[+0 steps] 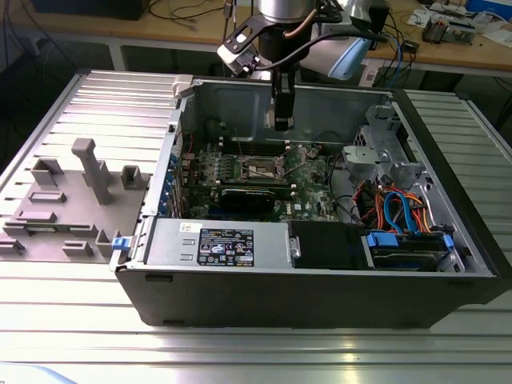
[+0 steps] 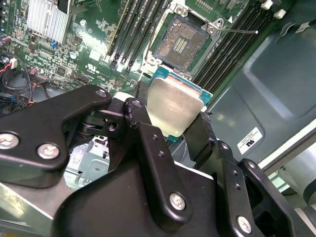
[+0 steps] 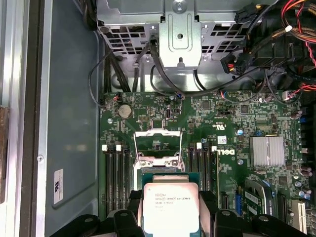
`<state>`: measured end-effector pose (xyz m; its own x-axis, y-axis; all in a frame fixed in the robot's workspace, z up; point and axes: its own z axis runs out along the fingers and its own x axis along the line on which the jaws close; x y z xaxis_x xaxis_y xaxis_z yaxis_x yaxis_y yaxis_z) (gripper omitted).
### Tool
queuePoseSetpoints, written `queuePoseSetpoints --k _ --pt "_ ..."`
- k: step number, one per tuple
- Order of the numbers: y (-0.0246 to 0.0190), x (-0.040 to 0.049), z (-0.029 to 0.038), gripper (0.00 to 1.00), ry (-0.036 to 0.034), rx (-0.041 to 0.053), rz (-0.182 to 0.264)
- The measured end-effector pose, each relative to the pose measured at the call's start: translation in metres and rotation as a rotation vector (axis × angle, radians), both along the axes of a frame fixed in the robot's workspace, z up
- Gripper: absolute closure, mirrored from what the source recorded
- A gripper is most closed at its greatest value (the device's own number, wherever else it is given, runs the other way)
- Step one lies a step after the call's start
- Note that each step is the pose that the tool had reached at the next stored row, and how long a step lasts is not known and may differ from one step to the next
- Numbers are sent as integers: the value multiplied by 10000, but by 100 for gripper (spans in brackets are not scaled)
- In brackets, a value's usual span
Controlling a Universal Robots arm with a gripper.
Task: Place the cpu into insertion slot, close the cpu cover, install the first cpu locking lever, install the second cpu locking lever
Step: 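Place the cpu into insertion slot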
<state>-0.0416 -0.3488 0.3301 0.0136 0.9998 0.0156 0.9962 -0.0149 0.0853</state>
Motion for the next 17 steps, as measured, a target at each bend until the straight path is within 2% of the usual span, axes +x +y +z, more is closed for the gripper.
queuePoseSetpoints --k 10,17 --pt "2 0 -6 46 -1 0 0" --pt "7 0 -65 46 3 -2 13"
